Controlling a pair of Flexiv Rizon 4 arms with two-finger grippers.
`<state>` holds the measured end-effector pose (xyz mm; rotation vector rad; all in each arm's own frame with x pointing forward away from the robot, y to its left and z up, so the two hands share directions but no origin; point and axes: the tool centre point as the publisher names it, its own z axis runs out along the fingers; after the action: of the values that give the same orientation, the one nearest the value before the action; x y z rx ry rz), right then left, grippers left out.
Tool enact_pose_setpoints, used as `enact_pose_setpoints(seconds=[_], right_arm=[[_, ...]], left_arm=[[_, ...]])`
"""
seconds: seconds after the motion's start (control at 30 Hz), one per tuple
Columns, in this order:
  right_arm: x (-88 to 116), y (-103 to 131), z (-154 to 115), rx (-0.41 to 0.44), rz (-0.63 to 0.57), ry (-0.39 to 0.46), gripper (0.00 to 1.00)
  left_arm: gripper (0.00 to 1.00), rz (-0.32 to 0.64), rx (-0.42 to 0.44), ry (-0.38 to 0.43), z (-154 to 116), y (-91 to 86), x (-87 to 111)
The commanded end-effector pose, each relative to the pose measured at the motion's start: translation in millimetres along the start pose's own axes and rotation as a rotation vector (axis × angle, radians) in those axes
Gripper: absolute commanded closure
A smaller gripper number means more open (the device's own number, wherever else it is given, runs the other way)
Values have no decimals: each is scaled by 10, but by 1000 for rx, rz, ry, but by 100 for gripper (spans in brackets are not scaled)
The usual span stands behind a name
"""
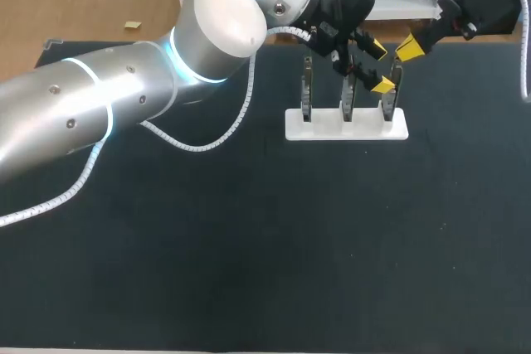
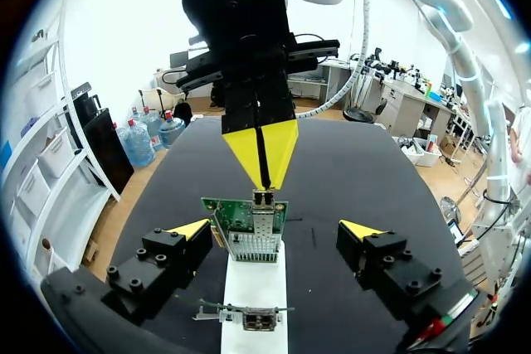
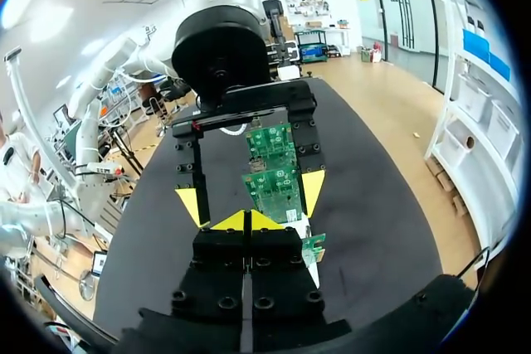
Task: Pick up the optical module with the left hand, and insert it into the network port with the right hand.
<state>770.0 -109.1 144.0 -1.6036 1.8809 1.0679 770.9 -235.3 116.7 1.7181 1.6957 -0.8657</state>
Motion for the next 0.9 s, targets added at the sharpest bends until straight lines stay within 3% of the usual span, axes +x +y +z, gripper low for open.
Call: enact_pose_setpoints(seconds=[0.03,0.5,0.9], right_arm=[[53,-47,65,-3,-2,-8,100],[-116,-55,-119,43,-40,-57,100],[-166,-33,-249,82,-58,-88,100]], left_arm=[[0,-3,2,7,-1,12,-16],[0,-3,2,7,-1,12,-16],[0,48,-39,9,-190,96,-144]])
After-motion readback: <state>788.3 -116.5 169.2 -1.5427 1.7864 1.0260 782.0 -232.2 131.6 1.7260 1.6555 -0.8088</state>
